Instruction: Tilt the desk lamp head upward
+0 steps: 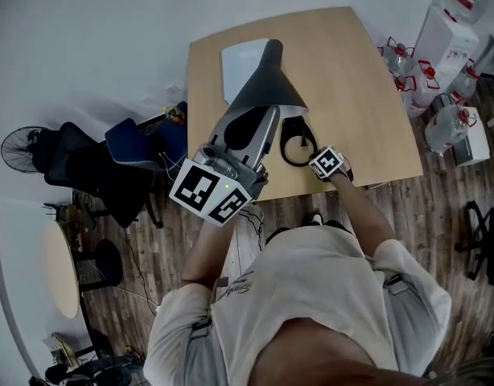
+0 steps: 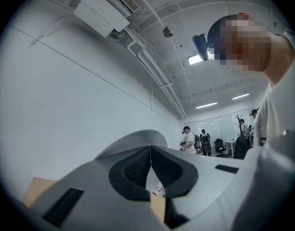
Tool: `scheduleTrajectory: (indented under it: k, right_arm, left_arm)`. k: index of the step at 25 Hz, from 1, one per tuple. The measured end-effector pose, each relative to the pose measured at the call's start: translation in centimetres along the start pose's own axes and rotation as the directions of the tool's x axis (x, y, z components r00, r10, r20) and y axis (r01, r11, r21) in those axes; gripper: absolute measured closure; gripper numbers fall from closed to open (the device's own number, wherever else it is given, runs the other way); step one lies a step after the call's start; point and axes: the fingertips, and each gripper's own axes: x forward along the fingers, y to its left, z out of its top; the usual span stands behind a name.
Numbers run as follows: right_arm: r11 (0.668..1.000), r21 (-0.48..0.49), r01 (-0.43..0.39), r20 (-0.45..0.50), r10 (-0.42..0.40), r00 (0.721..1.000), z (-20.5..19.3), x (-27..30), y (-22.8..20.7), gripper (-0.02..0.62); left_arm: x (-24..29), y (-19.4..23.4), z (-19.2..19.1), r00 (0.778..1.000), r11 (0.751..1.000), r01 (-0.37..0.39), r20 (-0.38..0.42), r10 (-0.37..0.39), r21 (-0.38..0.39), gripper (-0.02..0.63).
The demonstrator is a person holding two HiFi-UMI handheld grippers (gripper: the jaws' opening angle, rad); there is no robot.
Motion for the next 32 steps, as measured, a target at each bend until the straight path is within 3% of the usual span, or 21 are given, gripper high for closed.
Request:
scheduleTrajectory:
  k: [6, 9, 17, 20, 25, 32]
  right_arm:
    - [1.000, 0.003, 0.001, 0.029, -0.001, 1.000, 0.3, 0.0, 0.1, 0.600]
    - [0.998, -0.032, 0.052, 0.092, -0.049, 0.995, 0.5, -0.8, 0.3, 0.600]
    - [0.991, 0.043, 0.130, 0.282, -0.137, 0.950, 2.3, -6.4, 3.5, 0.600]
    - [0.984, 0.095, 0.150, 0.357, -0.175, 0.918, 3.4, -10.2, 5.5, 0.600]
    - [0.970, 0.140, 0.201, 0.487, -0.244, 0.838, 6.3, -16.8, 8.6, 0.600]
    - [0.956, 0.119, 0.269, 0.621, -0.283, 0.731, 10.6, -24.4, 13.4, 0.600]
  left_arm:
    - [-1.5, 0.4, -2.8, 0.998, 0.997, 0.016, -0.054, -0.020, -0.070, 0.591]
    - [-2.4, -0.2, -4.0, 0.997, 0.996, 0.044, -0.061, -0.049, -0.080, 0.591]
    - [-6.3, -0.2, -9.7, 0.983, 0.990, 0.064, -0.165, -0.085, -0.127, 0.591]
    - [-8.5, 0.5, -11.6, 0.974, 0.988, 0.049, -0.212, -0.081, -0.148, 0.591]
    - [-11.4, 1.5, -14.4, 0.962, 0.988, 0.023, -0.266, -0.064, -0.156, 0.589]
    - [-14.0, 1.6, -16.3, 0.956, 0.981, 0.046, -0.276, -0.098, -0.188, 0.590]
